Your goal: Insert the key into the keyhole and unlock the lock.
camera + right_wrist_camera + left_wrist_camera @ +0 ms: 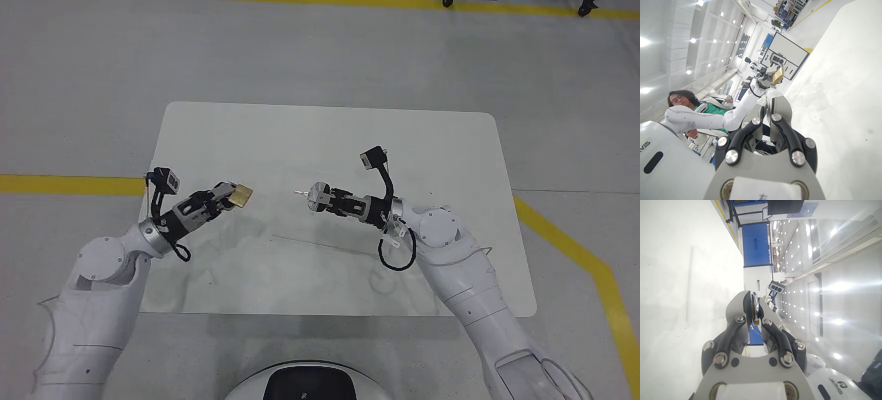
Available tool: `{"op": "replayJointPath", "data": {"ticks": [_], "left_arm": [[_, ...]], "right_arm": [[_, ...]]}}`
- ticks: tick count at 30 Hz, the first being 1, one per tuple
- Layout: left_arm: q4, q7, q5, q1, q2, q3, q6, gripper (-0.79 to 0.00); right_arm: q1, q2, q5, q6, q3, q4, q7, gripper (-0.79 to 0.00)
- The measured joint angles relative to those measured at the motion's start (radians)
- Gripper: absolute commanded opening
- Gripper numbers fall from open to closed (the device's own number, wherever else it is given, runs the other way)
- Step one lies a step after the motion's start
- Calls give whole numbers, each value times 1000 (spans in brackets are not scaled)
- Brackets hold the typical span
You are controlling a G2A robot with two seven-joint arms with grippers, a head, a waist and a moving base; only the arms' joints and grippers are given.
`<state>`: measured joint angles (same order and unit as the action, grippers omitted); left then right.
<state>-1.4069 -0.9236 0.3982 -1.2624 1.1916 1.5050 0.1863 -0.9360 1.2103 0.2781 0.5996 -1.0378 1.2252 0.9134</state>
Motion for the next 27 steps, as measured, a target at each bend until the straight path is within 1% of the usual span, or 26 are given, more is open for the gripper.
{"op": "replayJointPath", "data": {"ticks": [3,6,11,14,17,23,27], "left_arm": [[39,-59,58,22,0,-11,-15,-785],[81,-92,95,43,0,-17,-18,-785],[116,-69,76,64,-1,-33,-6,-785],[114,-43,55,68,-1,-45,0,-785],[103,-40,57,67,1,-63,-1,-785],[83,-79,70,73,4,-111,-11,-785],[74,-126,111,73,7,-140,-13,-785]], "right_arm": [[0,0,0,0,0,0,0,-785],[0,0,0,0,0,0,0,-785],[0,0,0,0,0,0,0,-785],[-4,0,-5,-5,2,8,-6,-785],[-15,1,-28,-22,11,39,-23,-785],[-14,4,-44,-9,21,59,-40,-785],[-14,7,-57,0,22,50,-78,-785]]}}
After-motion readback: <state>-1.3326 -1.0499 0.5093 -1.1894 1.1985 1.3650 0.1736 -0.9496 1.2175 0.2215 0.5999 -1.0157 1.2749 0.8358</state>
